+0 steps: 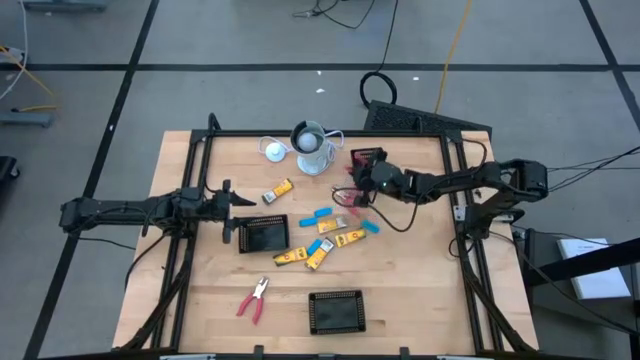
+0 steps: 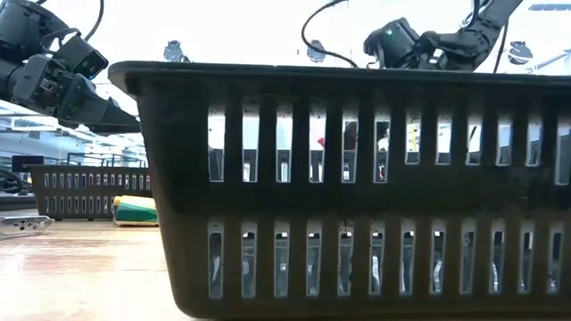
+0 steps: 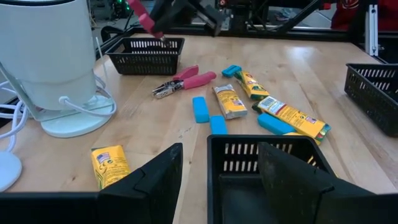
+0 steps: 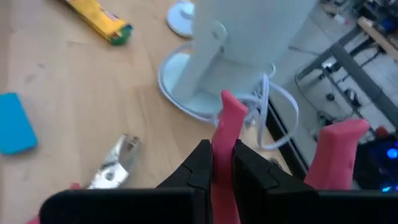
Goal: Pick & Place School Supplies
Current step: Put the pink hole puncher into the top black bin
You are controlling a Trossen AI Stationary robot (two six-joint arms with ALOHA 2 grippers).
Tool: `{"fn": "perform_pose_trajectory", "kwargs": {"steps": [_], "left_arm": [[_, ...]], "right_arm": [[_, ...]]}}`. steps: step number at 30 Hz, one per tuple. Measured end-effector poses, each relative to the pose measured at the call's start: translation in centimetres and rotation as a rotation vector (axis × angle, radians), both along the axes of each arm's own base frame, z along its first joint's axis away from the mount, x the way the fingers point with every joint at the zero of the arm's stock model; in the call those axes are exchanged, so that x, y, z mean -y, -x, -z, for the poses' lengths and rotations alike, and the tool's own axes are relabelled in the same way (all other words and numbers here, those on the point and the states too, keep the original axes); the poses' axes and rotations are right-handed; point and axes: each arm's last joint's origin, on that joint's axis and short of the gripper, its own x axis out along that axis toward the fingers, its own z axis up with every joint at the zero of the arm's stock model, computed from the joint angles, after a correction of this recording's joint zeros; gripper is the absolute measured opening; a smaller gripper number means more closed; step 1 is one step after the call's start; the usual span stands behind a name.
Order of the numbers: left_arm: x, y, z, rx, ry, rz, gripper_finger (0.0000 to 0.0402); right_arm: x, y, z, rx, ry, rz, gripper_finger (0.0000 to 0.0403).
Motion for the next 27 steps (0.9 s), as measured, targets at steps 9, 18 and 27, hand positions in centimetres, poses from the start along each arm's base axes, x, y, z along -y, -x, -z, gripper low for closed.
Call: {"fn": "perform_pose_trajectory", "kwargs": {"steps": [9,18,27], "left_arm": [[0.0,0.0,0.0,-0.001,-0.011,-0.009,0.0211],[0.0,0.0,0.0,0.0,-0.011,-0.01,0.0211],[0.0,0.0,0.0,0.0,-0.003,-0.013,0.0211]], "right_arm": [[2.3,1.6,1.2,-0.007,-0.122,0.043,0.0028],[3.0,3.0,2.6,-0.015,-0.205,0.07,0.0028],[3.0,3.0,2.6,-0.016,-0.199,0.073,0.0097]]}}
